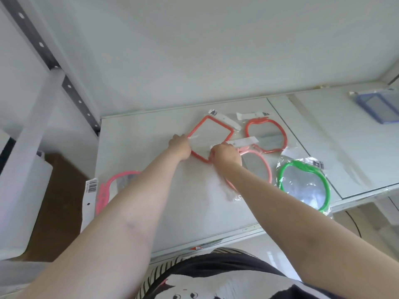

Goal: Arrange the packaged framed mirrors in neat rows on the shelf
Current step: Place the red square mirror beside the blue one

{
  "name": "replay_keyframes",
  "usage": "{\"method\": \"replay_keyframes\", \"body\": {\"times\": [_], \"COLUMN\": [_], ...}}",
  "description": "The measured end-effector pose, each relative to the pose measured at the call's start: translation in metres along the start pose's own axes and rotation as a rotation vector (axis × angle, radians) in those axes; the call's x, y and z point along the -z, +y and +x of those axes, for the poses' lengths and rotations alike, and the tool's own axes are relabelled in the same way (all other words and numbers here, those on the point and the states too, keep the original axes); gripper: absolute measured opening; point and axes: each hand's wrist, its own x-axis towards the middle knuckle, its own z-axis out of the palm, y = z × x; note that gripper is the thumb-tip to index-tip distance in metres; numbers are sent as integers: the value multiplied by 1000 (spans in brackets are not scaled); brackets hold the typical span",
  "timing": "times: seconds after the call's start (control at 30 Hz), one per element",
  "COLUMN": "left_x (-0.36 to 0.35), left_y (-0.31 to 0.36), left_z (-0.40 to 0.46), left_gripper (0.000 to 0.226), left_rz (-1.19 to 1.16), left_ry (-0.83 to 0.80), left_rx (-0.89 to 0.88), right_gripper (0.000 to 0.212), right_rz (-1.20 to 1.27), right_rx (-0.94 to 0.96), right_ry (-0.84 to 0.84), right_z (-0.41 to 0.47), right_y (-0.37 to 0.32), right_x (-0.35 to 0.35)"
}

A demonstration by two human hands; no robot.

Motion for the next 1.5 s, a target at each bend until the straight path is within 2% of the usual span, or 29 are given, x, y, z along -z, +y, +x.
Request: {"method": "replay_keyframes", "body": {"times": [0.1, 0.23, 0.3, 0.43, 0.6, 0.7, 0.77, 0.87, 1.13, 1.33, 1.5], "left_x": [-4, -8, -5, 14, 39, 50, 54, 58, 37, 2, -25], "left_y": [-7, -21, -28, -47, -69, -74, -77, -76, -67, -67, -51], "left_z": [1, -5, -11, -24, -44, -64, -81, -108, -177, -246, -294], "left_gripper": [39, 22, 21, 13, 13, 39, 62, 79, 75, 84, 85], "left_rz": [-116, -541, -716, -859, -1046, -1176, -1216, -1223, -1188, -1261, -1191], "left_ry": [9, 5, 30, 112, 204, 225, 209, 124, -185, -448, -563], "left_rx": [100, 222, 293, 348, 403, 379, 328, 217, -74, -109, -178], "right_gripper": [28, 29, 29, 35, 49, 48, 47, 47, 48, 49, 49], "right_rz": [-22, -26, -5, 89, 478, 910, 1042, 1107, 1079, 1071, 1112], "right_rx": [9, 16, 7, 34, -4, -92, -113, -127, -236, -385, -481], "right_ry": [-1, -7, 1, 94, 0, -90, -80, -19, 207, 284, 358], "right_z": [2, 1, 0, -5, -10, -23, -35, -58, -158, -260, -331], "right_y": [1, -2, -6, -21, -52, -68, -72, -67, -28, 6, 38], "right_x": [0, 2, 3, 1, 9, 14, 14, 13, 10, -8, -18]}}
